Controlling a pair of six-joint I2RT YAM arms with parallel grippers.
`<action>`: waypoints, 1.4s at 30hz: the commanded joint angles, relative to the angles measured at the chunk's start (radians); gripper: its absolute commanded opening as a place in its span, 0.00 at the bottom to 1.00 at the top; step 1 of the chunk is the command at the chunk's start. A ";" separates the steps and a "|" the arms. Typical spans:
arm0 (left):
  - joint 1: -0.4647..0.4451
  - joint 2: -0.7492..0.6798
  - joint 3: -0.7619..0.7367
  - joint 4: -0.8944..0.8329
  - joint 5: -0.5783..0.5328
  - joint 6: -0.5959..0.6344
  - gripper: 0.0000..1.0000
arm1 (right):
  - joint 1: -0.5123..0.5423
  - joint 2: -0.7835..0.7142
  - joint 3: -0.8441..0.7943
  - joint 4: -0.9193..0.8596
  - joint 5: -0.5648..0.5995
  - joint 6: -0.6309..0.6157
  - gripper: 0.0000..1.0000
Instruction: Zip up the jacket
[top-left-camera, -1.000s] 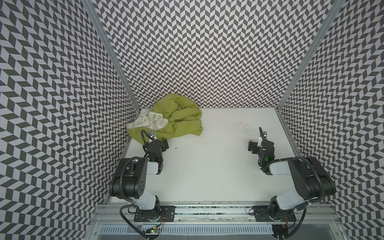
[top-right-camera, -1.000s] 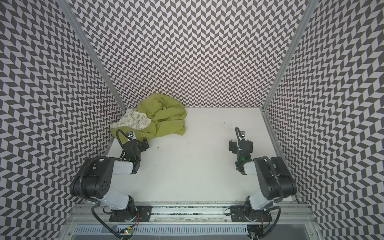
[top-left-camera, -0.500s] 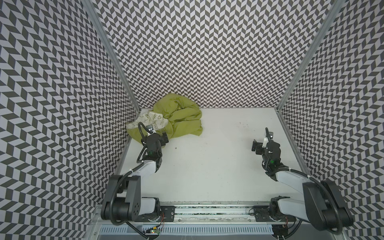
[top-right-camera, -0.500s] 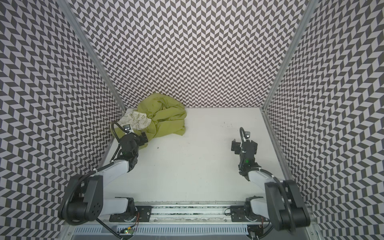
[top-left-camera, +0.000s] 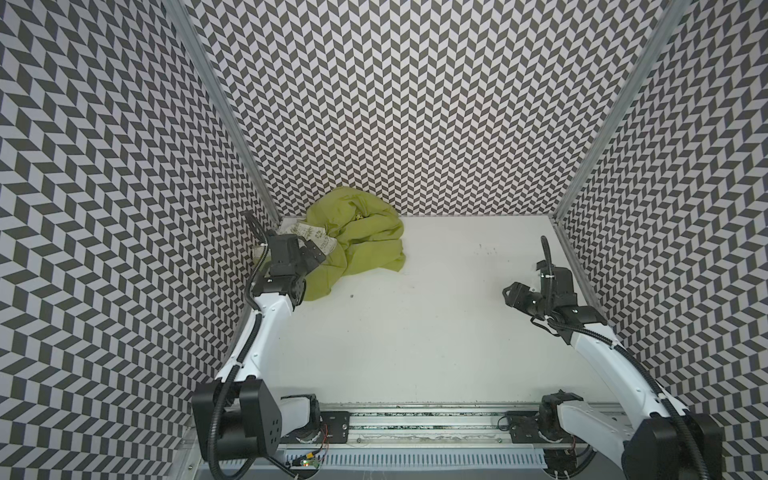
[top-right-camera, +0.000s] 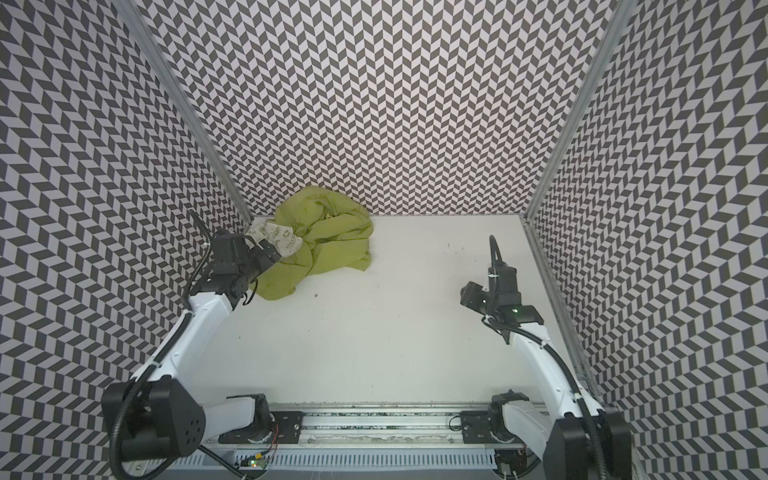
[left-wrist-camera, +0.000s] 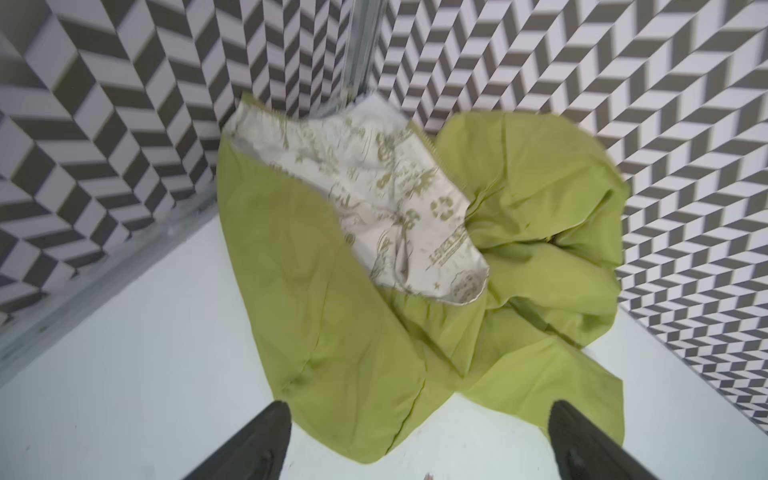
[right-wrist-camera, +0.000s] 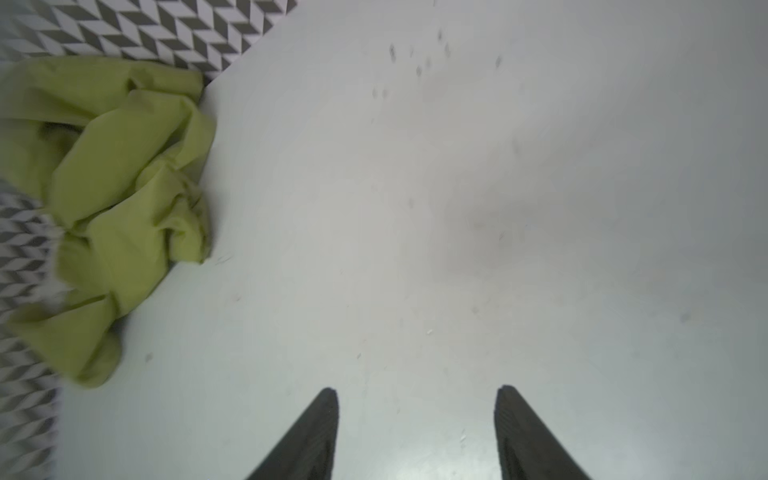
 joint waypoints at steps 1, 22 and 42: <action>0.017 0.117 0.144 -0.232 0.152 -0.010 0.90 | 0.011 0.052 0.055 -0.152 -0.298 0.054 0.54; 0.016 0.616 0.376 -0.420 0.174 0.082 0.56 | 0.214 0.185 0.189 -0.337 -0.234 -0.037 0.89; -0.336 0.280 0.567 -0.501 0.531 0.039 0.00 | 0.222 0.152 0.389 -0.433 -0.279 -0.054 0.83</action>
